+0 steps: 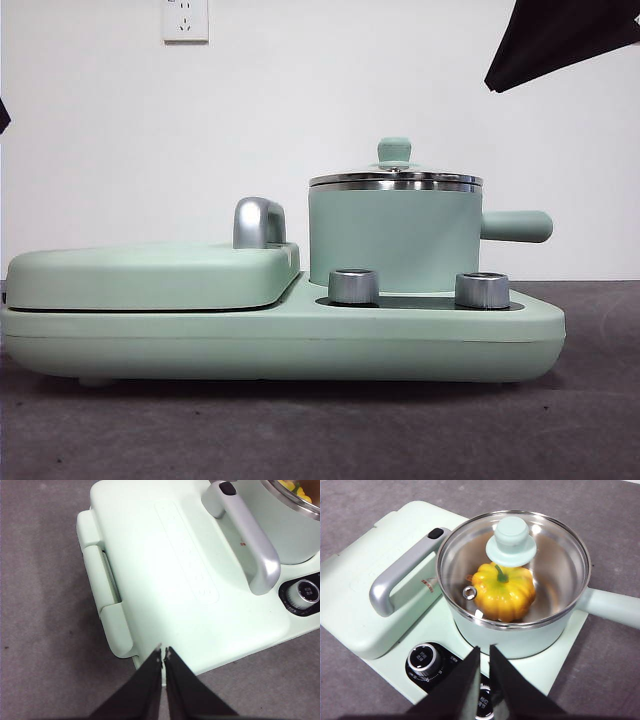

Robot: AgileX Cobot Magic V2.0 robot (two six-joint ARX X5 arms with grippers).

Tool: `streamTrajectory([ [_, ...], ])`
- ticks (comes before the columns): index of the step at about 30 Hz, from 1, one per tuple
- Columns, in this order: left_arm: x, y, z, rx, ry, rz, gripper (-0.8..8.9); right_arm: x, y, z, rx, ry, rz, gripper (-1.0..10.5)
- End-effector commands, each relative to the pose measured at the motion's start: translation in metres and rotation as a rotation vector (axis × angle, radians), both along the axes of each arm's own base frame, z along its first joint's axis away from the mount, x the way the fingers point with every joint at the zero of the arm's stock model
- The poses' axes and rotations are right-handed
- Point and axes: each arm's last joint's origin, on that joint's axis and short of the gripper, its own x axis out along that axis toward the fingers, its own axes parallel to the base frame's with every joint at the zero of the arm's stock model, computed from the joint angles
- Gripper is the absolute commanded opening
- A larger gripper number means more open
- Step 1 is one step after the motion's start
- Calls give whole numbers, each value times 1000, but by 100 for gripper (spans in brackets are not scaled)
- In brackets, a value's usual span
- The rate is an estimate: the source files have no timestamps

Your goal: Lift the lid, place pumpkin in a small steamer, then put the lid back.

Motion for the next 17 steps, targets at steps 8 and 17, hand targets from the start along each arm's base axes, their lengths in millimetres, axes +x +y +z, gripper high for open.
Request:
streamTrajectory([
  [8, 1, -1, 3, 2, -22, -14, 7, 1, 2, 5, 30, -31, 2, 20],
  [17, -10, 11, -6, 26, -193, -10, 7, 1, 2, 5, 30, -31, 2, 20],
])
